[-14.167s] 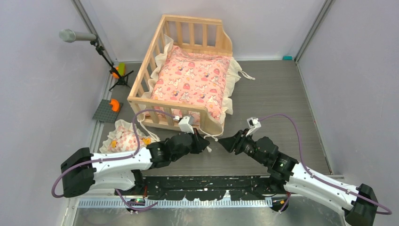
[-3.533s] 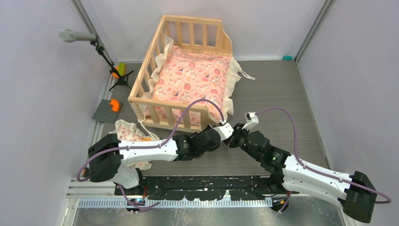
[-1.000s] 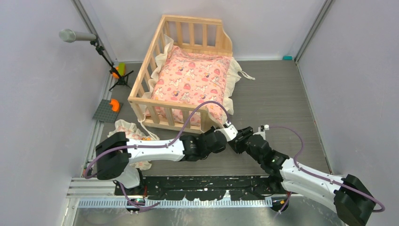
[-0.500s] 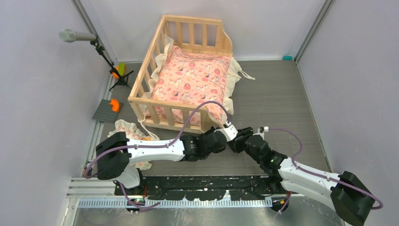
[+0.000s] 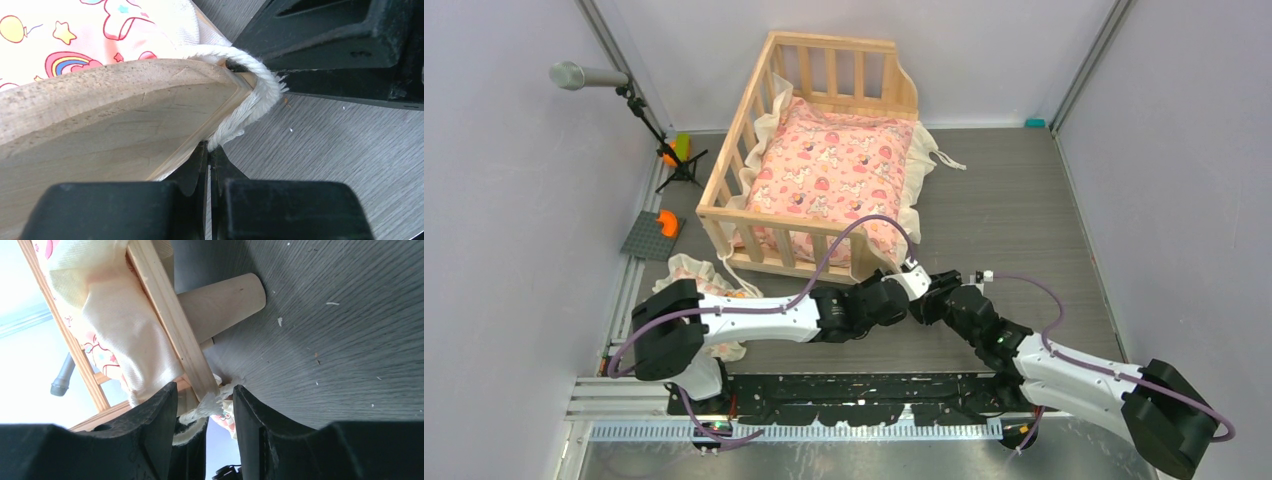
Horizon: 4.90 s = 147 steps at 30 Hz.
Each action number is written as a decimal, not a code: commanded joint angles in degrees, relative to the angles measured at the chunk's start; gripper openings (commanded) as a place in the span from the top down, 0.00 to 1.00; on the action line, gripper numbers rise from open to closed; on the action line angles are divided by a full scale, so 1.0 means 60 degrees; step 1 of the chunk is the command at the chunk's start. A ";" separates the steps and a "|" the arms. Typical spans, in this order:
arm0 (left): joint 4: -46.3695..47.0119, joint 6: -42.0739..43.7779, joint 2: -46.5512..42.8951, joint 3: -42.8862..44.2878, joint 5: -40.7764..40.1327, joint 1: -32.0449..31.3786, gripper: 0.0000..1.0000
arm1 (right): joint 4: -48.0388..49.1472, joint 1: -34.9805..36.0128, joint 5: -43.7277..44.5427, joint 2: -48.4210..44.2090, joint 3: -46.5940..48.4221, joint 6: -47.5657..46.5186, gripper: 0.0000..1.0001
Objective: Set up the pet bed
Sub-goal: Tie the ropes to the bed frame.
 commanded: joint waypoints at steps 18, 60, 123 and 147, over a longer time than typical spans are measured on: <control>0.0942 -0.0178 0.0333 0.0584 -0.0384 0.0215 1.00 | 0.0649 -0.0005 -0.0094 0.0298 0.0150 0.0481 0.66; 0.0995 -0.0446 0.0568 0.0765 -0.0458 0.0214 1.00 | -0.0510 -0.0007 0.0196 -0.0683 -0.0040 0.0525 0.72; 0.6862 -0.3011 -0.2765 -0.4790 0.0712 0.0215 0.36 | -0.0976 -0.0002 0.0080 -0.0965 0.0970 -0.0214 1.00; 1.0228 -0.3972 -0.0481 -0.5416 -0.0421 0.0199 0.36 | -0.0946 -0.0005 -0.0309 -0.1289 0.1280 -0.0097 1.00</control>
